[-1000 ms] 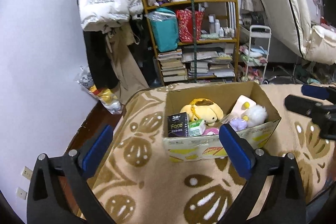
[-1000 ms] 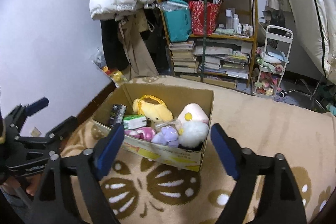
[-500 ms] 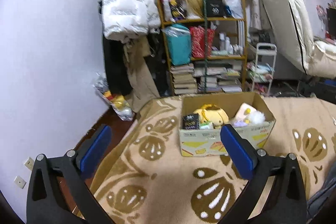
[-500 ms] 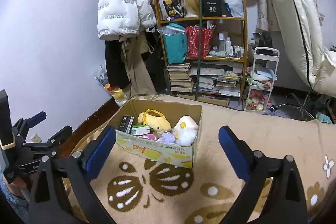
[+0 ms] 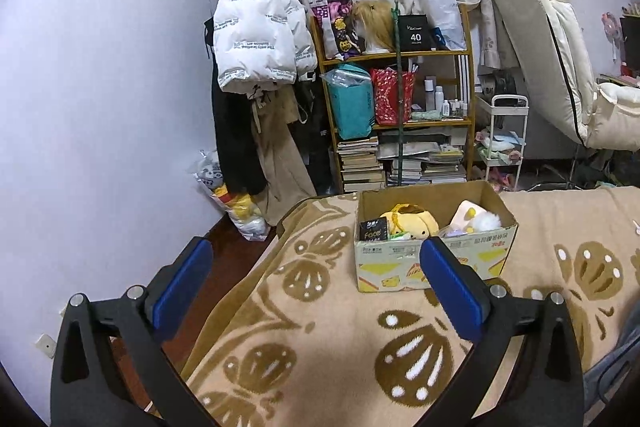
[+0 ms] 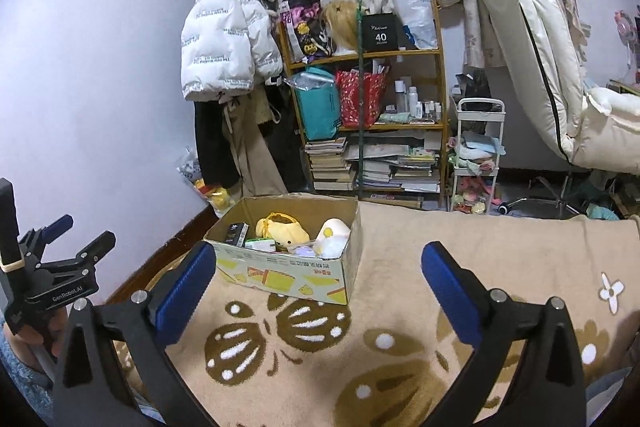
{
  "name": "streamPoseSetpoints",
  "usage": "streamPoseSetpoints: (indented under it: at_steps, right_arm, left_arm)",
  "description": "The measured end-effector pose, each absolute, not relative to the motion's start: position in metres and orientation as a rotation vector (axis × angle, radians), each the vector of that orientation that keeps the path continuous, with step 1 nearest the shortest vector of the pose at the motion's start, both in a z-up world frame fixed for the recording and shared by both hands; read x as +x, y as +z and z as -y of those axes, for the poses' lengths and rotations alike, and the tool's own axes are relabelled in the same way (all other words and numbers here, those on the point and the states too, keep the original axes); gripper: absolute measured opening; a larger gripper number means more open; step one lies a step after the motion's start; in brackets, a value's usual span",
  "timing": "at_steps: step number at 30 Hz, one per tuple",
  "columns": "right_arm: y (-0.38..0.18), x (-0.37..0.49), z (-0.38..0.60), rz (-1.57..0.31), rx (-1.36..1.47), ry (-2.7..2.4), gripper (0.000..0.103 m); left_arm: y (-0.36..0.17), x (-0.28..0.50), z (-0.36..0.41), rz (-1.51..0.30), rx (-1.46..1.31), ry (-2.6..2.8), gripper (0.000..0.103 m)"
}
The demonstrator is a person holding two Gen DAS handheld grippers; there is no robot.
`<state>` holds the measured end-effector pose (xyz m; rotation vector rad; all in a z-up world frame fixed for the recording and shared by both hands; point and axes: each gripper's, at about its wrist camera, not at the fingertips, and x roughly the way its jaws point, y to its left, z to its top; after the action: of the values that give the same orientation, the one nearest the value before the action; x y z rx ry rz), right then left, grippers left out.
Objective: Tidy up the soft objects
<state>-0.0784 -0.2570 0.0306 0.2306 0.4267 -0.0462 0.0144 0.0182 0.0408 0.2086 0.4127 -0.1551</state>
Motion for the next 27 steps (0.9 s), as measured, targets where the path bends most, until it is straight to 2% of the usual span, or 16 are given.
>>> streamPoseSetpoints:
  at_steps: [14, 27]
  right_arm:
    - [-0.001, -0.070, 0.250, -0.437, 0.182, -0.098, 0.103]
    - [-0.006, -0.065, 0.259, -0.445, 0.201, -0.129, 0.103]
  left_arm:
    - [0.021, 0.022, -0.024, -0.451, 0.179, -0.148, 0.102]
    - [0.013, 0.023, -0.013, -0.455, 0.226, -0.140, 0.102]
